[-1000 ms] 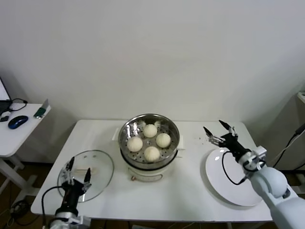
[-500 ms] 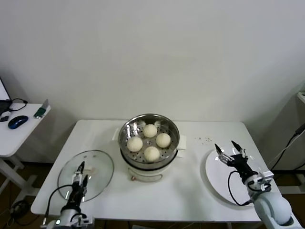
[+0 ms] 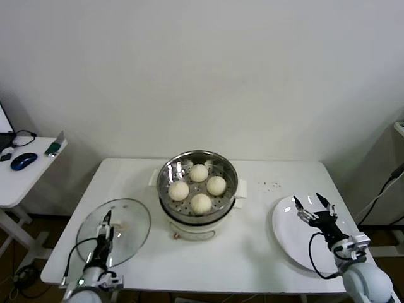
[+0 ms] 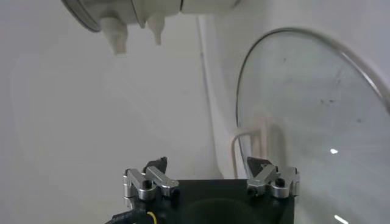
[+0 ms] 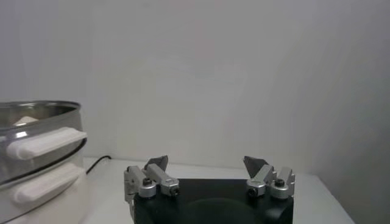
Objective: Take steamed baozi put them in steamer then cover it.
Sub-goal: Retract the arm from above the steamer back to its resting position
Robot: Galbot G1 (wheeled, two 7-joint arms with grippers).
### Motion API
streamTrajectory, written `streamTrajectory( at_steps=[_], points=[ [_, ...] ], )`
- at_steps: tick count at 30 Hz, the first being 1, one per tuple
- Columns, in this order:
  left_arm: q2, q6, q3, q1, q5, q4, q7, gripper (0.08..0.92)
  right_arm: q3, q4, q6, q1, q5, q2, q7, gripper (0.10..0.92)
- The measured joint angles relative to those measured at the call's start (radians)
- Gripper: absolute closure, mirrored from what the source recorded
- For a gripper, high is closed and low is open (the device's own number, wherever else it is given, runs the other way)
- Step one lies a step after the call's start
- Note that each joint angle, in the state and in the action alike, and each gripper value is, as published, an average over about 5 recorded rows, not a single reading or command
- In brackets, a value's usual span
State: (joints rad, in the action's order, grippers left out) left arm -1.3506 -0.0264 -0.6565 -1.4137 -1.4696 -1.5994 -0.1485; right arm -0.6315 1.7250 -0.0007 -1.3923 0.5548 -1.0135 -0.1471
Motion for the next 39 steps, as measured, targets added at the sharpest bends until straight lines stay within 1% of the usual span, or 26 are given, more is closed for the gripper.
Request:
streamTrajectory(
  at_steps=[10, 13, 17, 24, 34, 36, 39],
  points=[
    [0.016, 0.002, 0.004, 0.084, 0.012, 0.096, -0.043, 0.178, -0.006, -0.012, 0.009, -0.008, -0.026, -0.02, -0.011, 0.203],
    [0.021, 0.005, 0.006, 0.103, 0.02, 0.117, -0.047, 0.211, -0.002, -0.015, 0.012, -0.007, -0.037, -0.026, -0.014, 0.203],
    [0.025, 0.01, 0.007, 0.117, 0.029, 0.137, -0.046, 0.316, 0.001, -0.018, 0.016, -0.005, -0.054, -0.034, -0.016, 0.203],
    [0.026, 0.018, 0.012, 0.119, 0.049, 0.148, -0.041, 0.524, 0.005, -0.029, 0.024, 0.002, -0.081, -0.049, -0.02, 0.203],
    [0.039, 0.005, 0.017, 0.109, 0.093, 0.12, -0.035, 0.808, 0.009, -0.042, 0.034, 0.013, -0.11, -0.058, -0.021, 0.203],
    [0.045, -0.002, 0.018, 0.101, 0.105, 0.103, -0.031, 0.841, 0.01, -0.046, 0.036, 0.016, -0.114, -0.058, -0.021, 0.203],
    [0.056, -0.015, 0.019, 0.086, 0.124, 0.069, -0.025, 0.849, 0.012, -0.052, 0.037, 0.022, -0.119, -0.057, -0.021, 0.203]
  ],
)
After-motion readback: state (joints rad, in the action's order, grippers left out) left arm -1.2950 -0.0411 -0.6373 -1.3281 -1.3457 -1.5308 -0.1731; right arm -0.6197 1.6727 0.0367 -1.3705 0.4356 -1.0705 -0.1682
